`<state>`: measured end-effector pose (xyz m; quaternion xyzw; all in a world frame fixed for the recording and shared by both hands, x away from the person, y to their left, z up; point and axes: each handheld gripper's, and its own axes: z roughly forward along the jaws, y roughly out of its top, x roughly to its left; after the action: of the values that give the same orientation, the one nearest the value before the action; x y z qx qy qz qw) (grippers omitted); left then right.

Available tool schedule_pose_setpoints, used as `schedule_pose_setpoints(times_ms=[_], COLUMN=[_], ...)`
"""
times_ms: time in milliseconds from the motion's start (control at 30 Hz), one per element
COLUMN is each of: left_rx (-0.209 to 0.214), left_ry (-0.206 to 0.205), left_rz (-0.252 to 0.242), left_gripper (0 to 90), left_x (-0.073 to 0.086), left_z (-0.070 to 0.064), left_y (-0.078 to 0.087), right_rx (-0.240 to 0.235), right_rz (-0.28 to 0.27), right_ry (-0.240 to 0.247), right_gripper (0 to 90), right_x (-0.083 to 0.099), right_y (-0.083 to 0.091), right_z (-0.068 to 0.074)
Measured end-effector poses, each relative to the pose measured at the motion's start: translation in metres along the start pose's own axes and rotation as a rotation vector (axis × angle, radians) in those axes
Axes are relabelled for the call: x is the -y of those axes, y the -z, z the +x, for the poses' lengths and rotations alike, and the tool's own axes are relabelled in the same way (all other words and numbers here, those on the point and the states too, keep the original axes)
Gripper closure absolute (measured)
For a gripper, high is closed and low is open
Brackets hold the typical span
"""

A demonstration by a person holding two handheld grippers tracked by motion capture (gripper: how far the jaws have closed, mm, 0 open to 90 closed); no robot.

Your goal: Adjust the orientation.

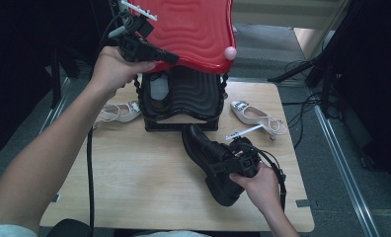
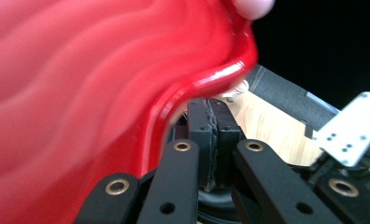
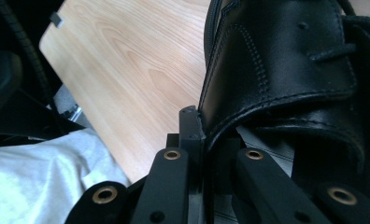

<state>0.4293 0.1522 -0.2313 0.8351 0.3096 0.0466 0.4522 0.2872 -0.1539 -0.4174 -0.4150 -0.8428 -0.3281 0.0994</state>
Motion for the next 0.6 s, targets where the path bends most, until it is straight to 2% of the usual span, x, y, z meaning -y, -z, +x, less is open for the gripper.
schedule_pose_setpoints(times_ms=[100,133,267,333,433,600], left_rx=[-0.007,-0.011,-0.027,-0.029,-0.043,-0.062], left_ry=[0.006,0.01,0.03,0.03,0.033,0.042], left_rz=[-0.001,-0.006,-0.012,-0.009,-0.012,-0.007], left_gripper=[89.6,89.6,89.6,89.6,89.6,89.4], left_x=[-0.007,-0.008,-0.01,-0.01,-0.01,-0.011], left_z=[0.006,0.007,0.012,0.013,0.013,0.017], left_y=[-0.001,-0.002,-0.005,-0.006,-0.009,-0.011], right_rx=[-0.023,-0.023,-0.035,-0.036,-0.032,0.002], right_rz=[-0.024,-0.024,-0.053,-0.058,-0.08,-0.106], right_ry=[0.013,0.013,0.041,0.039,0.049,0.069], right_gripper=[87.2,87.2,87.2,87.1,87.0,87.1], right_x=[-0.004,-0.004,-0.01,-0.012,-0.021,-0.038], right_y=[0.017,0.017,0.037,0.039,0.048,0.055], right_z=[0.007,0.007,0.015,0.015,0.016,0.02])
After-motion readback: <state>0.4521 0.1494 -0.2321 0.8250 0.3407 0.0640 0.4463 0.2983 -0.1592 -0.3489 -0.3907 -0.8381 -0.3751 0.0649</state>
